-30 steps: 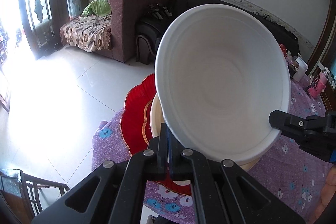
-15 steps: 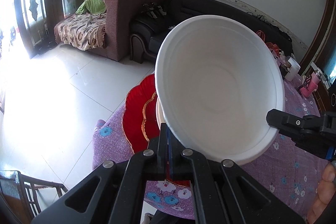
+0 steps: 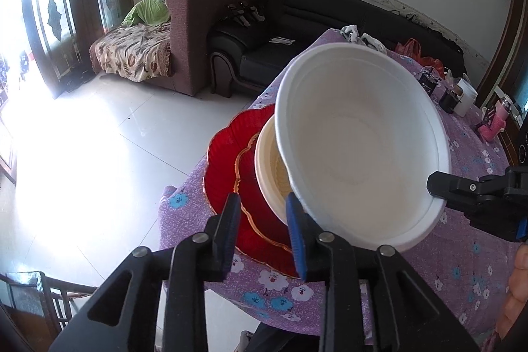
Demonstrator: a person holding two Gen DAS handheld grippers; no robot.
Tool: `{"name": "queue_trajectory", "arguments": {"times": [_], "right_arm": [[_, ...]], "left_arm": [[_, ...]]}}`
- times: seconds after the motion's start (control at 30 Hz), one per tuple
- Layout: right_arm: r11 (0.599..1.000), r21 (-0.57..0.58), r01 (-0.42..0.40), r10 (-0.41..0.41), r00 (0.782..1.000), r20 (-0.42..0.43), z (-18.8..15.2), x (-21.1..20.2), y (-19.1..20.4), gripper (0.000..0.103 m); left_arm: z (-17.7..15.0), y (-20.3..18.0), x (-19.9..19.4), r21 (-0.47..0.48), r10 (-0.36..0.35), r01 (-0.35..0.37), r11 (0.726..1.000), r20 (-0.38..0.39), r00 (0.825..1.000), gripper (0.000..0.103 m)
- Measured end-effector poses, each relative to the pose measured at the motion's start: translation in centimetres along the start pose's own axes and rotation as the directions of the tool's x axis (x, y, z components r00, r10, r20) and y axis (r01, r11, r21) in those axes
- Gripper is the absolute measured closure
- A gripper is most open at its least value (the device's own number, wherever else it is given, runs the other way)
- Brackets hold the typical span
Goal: Organize plates and bowls
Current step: 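Carry the white bowl over and lower it onto the stacked bowls, then open both tools and withdraw from the placed white bowl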
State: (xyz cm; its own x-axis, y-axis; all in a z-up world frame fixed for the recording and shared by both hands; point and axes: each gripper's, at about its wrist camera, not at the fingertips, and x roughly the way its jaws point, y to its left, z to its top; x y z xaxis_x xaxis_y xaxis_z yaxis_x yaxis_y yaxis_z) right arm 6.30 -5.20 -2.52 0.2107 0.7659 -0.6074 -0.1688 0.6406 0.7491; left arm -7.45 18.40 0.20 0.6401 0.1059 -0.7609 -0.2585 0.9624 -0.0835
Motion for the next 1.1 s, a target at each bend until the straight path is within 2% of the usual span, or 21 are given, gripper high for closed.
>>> {"name": "queue_trajectory", "arguments": {"times": [0.23, 0.33, 0.4, 0.47, 0.7, 0.93, 1.1], "right_arm": [[1.0, 0.013, -0.026, 0.026, 0.999, -0.041, 0.3, 0.4, 0.3, 0.091], [0.999, 0.03, -0.041, 0.042, 0.997, -0.059, 0.4, 0.4, 0.3, 0.087], [0.998, 0.046, -0.03, 0.032, 0.998, -0.052, 0.7, 0.2, 0.1, 0.071], [0.998, 0.056, -0.029, 0.031, 0.999, -0.039, 0.9, -0.2, -0.2, 0.066], [1.0, 0.026, -0.014, 0.014, 1.0, -0.001, 1.3, -2.1, -0.3, 0.066], [0.998, 0.052, -0.025, 0.023, 0.998, 0.051, 1.6, -4.3, -1.9, 0.066], [0.998, 0.048, -0.03, 0.027, 0.997, 0.066, 1.2, -5.5, -2.6, 0.066]], "left_arm": [[0.3, 0.8, -0.9, -0.008, 0.028, -0.028, 1.0, 0.023, 0.999, 0.068], [0.6, 1.0, -1.1, -0.01, 0.036, -0.036, 0.999, 0.031, 0.999, 0.067], [0.7, 1.2, -1.0, -0.017, 0.038, -0.037, 0.999, 0.027, 0.999, 0.063], [0.6, 1.5, -0.9, -0.022, 0.04, -0.04, 0.999, 0.028, 0.999, 0.063], [0.9, 1.7, -1.1, -0.013, 0.037, -0.036, 0.999, 0.034, 0.999, 0.063], [1.2, -0.8, -2.6, 0.041, 0.031, -0.035, 0.999, 0.081, 0.996, 0.063], [1.1, -3.0, -3.4, 0.081, 0.025, -0.035, 0.996, 0.115, 0.993, 0.049]]}}
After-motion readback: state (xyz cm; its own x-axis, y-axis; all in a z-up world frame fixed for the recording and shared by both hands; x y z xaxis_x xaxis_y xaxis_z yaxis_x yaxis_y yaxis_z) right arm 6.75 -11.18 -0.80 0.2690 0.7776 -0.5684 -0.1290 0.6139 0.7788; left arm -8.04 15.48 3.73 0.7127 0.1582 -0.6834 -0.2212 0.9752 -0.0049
